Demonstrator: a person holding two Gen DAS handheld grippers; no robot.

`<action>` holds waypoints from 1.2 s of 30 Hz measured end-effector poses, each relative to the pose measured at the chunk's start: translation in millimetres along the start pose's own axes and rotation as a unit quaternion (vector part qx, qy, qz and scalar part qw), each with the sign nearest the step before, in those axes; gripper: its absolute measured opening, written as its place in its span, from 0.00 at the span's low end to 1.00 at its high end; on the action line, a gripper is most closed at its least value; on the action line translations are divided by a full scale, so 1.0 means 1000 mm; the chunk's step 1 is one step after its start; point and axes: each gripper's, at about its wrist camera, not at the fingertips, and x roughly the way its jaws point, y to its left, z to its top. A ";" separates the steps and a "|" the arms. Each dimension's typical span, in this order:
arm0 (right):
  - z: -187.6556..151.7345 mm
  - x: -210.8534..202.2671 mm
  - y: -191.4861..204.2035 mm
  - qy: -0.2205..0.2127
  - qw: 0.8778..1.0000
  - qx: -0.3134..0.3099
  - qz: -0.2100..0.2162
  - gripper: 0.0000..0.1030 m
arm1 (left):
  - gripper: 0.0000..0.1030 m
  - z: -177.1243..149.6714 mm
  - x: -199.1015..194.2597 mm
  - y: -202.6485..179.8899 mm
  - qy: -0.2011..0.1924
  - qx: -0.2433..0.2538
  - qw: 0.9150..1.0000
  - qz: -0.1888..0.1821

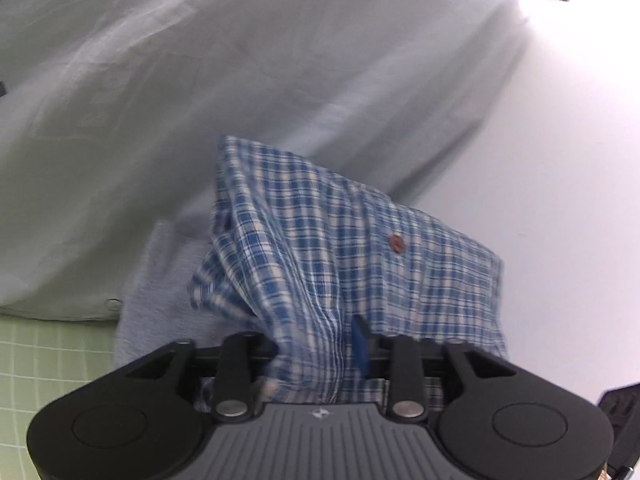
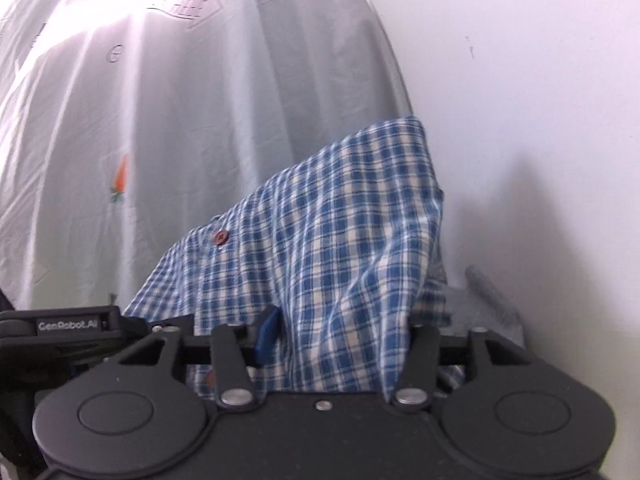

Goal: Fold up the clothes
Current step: 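Place the folded shirt on the grey clothes stack and open both tools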

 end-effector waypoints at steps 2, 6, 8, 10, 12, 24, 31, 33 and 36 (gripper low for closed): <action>-0.001 0.025 -0.008 -0.009 0.998 -0.020 -0.054 0.71 | 0.59 0.007 0.023 0.019 0.001 -0.022 0.998 0.050; -0.015 0.040 -0.003 -0.060 0.979 -0.078 -0.176 0.78 | 0.62 -0.003 0.037 0.040 0.002 0.003 0.995 0.102; -0.026 0.027 0.003 -0.108 0.978 -0.082 -0.155 0.80 | 0.71 -0.013 0.033 0.047 -0.005 0.010 0.992 0.122; -0.038 0.030 0.011 -0.099 0.982 -0.104 -0.126 0.83 | 0.77 -0.019 0.031 0.053 -0.009 0.020 0.991 0.133; -0.050 0.049 0.014 -0.033 0.988 -0.111 -0.100 0.85 | 0.83 -0.025 0.028 0.058 -0.011 0.036 0.988 0.148; -0.088 -0.060 0.041 -0.014 0.991 -0.030 -0.129 1.00 | 1.00 -0.090 -0.098 0.025 -0.058 0.151 0.979 0.123; -0.136 -0.140 0.055 0.001 0.991 -0.022 -0.133 1.00 | 1.00 -0.153 -0.156 0.021 -0.032 0.170 0.977 0.126; -0.153 -0.162 0.056 0.011 0.990 -0.021 -0.141 1.00 | 1.00 -0.174 -0.171 0.019 -0.016 0.193 0.973 0.122; -0.175 -0.186 0.055 0.026 0.989 -0.011 -0.142 1.00 | 1.00 -0.203 -0.186 0.020 0.005 0.200 0.969 0.145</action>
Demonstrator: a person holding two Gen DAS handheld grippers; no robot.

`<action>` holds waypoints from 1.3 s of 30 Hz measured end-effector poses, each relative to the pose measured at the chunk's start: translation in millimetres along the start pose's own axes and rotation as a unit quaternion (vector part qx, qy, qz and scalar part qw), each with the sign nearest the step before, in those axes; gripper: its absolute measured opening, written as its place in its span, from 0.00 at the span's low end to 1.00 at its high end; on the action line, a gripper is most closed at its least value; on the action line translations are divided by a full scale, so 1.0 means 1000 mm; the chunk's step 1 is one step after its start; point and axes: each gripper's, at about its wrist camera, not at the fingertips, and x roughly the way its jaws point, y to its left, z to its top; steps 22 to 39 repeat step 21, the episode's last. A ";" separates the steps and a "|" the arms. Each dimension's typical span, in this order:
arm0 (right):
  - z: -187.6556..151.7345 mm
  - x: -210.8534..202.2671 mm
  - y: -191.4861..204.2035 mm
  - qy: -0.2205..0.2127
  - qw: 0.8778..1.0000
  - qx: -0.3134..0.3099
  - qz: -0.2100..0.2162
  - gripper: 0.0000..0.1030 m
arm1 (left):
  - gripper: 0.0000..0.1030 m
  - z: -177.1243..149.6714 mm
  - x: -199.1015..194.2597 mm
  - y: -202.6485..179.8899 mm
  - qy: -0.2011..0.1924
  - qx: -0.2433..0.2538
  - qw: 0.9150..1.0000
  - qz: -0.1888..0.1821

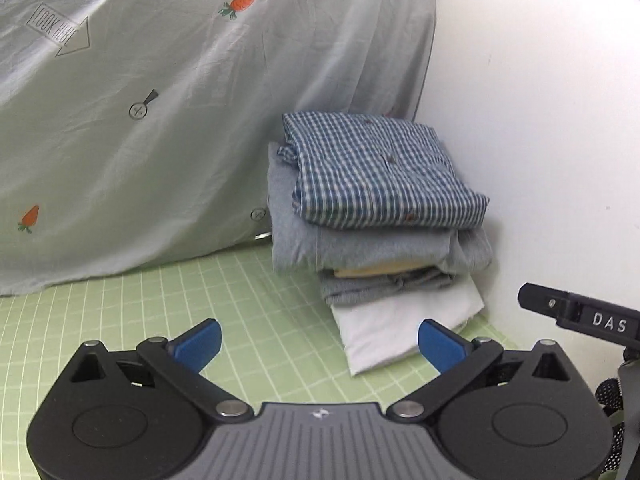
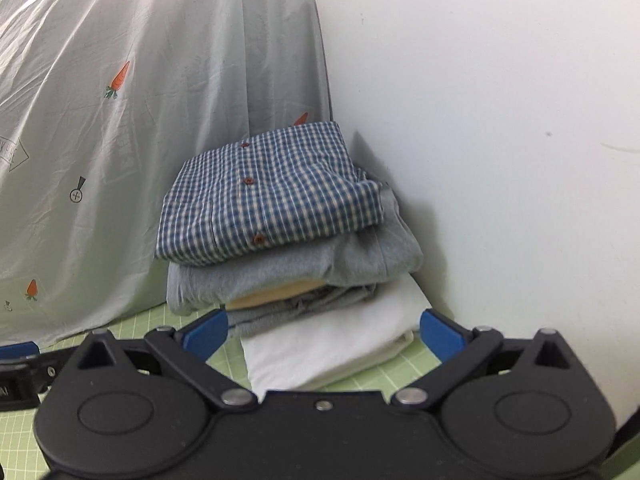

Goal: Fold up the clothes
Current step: 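Place the folded shirt on the grey clothes stack and open both tools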

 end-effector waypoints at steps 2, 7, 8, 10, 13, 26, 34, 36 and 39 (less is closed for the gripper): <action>-0.017 -0.012 -0.004 0.016 1.000 0.007 -0.006 1.00 | 1.00 -0.014 -0.004 -0.002 0.019 0.003 1.000 -0.001; -0.049 -0.032 -0.007 0.049 0.999 -0.006 -0.011 1.00 | 1.00 -0.033 -0.019 -0.006 0.026 0.024 0.999 -0.001; -0.055 -0.035 -0.007 0.054 0.998 -0.009 -0.010 1.00 | 1.00 -0.035 -0.021 -0.006 0.026 0.023 0.999 -0.003; -0.060 -0.040 -0.008 0.059 0.998 -0.010 -0.009 1.00 | 1.00 -0.038 -0.026 -0.007 0.026 0.025 0.999 -0.007; -0.064 -0.045 -0.009 0.059 0.998 -0.012 -0.006 1.00 | 1.00 -0.041 -0.031 -0.010 0.024 0.030 0.999 -0.010; -0.062 -0.049 -0.011 0.053 0.998 -0.020 -0.009 1.00 | 1.00 -0.041 -0.035 -0.018 0.017 0.035 0.999 -0.016; -0.062 -0.049 -0.011 0.053 0.998 -0.020 -0.009 1.00 | 1.00 -0.041 -0.035 -0.018 0.017 0.035 0.999 -0.016; -0.062 -0.049 -0.011 0.053 0.998 -0.020 -0.009 1.00 | 1.00 -0.041 -0.035 -0.018 0.017 0.035 0.999 -0.016; -0.062 -0.049 -0.011 0.053 0.998 -0.020 -0.009 1.00 | 1.00 -0.041 -0.035 -0.018 0.017 0.035 0.999 -0.016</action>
